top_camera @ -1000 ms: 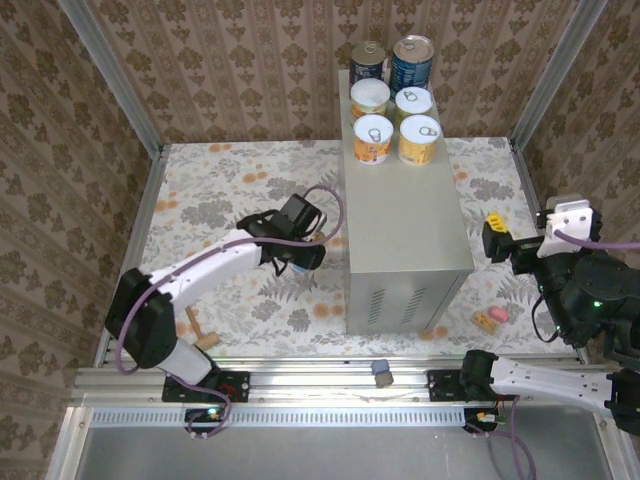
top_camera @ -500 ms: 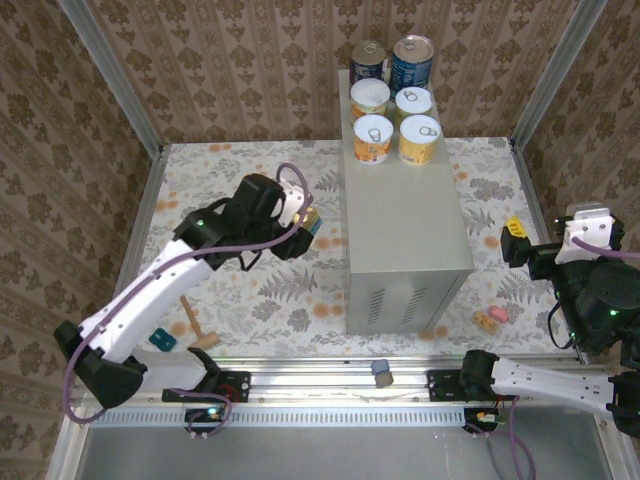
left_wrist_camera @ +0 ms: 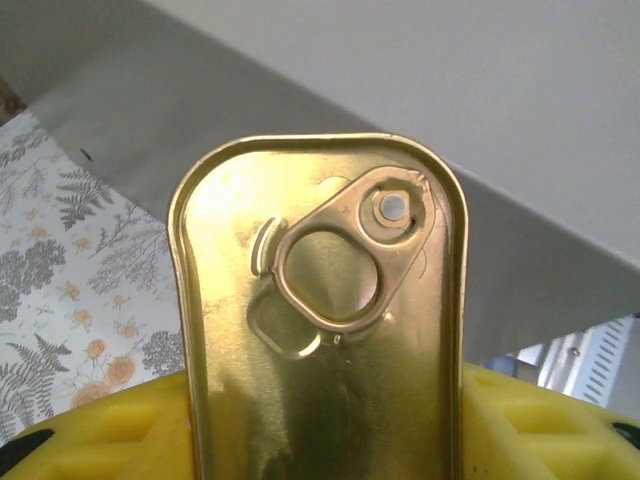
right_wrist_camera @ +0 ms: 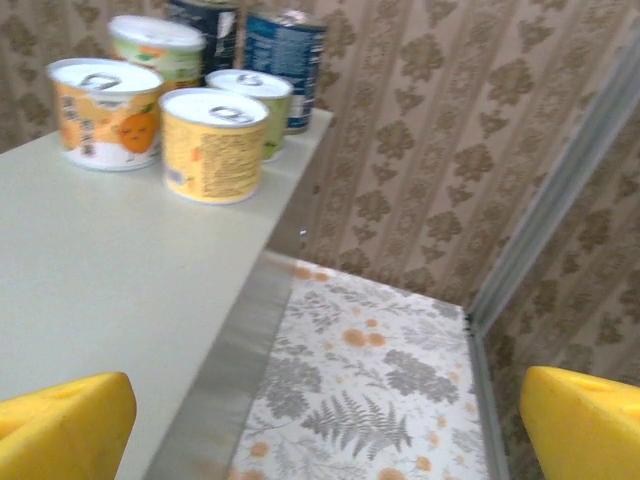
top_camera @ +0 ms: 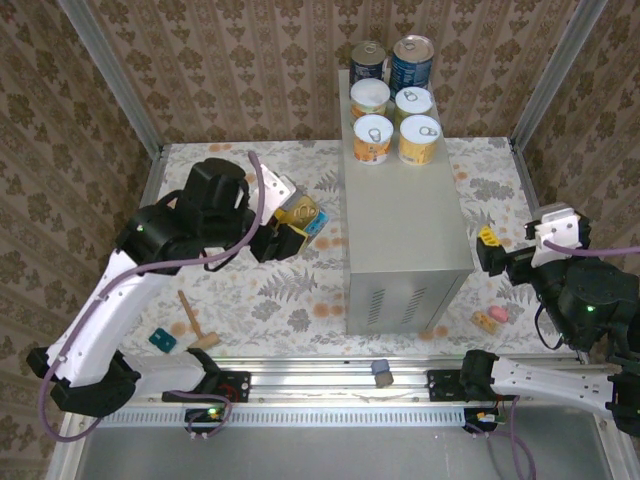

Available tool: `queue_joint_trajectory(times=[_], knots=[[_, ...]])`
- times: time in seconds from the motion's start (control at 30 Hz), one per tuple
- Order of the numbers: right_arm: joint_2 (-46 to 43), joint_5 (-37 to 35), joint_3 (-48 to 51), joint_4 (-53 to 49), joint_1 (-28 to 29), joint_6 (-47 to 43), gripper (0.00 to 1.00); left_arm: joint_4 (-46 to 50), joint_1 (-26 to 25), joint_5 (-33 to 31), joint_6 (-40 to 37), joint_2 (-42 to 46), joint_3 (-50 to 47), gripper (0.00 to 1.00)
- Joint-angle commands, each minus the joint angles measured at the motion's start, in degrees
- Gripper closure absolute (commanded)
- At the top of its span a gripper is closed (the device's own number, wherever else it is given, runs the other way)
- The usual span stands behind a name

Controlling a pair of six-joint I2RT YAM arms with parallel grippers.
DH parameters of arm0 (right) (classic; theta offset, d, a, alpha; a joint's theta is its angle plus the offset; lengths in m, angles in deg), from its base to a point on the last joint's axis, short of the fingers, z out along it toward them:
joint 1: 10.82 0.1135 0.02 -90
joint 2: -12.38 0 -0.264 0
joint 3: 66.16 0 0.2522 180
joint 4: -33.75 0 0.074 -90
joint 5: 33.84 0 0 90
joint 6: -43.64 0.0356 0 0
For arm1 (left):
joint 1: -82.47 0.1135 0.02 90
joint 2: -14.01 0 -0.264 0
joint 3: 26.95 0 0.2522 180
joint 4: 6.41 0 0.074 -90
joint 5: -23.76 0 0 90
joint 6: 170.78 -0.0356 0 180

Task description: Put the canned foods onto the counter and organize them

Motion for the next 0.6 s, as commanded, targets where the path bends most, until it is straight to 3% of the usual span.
queue_joint_trajectory(times=[0.0, 0.23, 0.57], knots=[[1.2, 7.4, 0.3, 0.2, 0.4, -0.9, 0.00, 2.7, -1.3, 2.8, -3.8, -1.4, 6.0, 0.49], [3.6, 17.5, 0.3, 0.6, 0.4, -1.3, 0.00, 6.1, -4.2, 3.0, -6.3, -6.5, 16.0, 0.49], [4.2, 26.3, 1.7, 3.8, 0.4, -1.3, 0.00, 9.6, -8.2, 2.6, -9.0, -16.7, 28.2, 0.49]])
